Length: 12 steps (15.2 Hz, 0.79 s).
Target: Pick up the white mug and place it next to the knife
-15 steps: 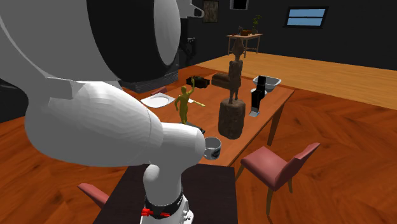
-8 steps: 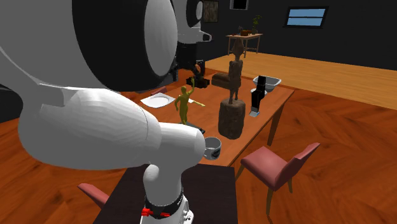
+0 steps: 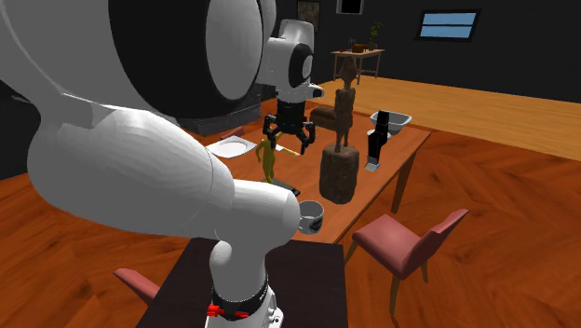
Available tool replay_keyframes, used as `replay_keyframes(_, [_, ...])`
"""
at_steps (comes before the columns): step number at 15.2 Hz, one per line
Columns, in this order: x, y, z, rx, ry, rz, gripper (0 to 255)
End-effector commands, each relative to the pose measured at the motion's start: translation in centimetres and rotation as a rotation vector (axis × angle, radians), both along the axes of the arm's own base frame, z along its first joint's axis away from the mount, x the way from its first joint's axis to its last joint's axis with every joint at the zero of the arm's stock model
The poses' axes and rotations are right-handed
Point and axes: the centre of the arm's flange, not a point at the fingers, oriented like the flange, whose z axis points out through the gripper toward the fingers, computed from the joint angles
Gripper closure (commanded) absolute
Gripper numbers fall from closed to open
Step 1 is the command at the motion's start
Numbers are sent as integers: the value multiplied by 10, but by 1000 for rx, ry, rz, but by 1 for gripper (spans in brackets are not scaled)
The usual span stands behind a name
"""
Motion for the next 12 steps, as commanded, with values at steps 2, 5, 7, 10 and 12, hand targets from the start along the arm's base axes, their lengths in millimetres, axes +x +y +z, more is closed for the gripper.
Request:
replay_keyframes(2, [4, -17, -37, -6, -7, -5, 0])
replay_keyframes(5, [8, -33, -72, -12, -12, -10, 0])
replay_keyframes(7, [10, -44, -96, -15, -14, -13, 0])
replay_keyframes(10, [13, -61, -131, -21, -19, -17, 0])
replay_keyframes(12, [15, -72, -155, -24, -21, -21, 0])
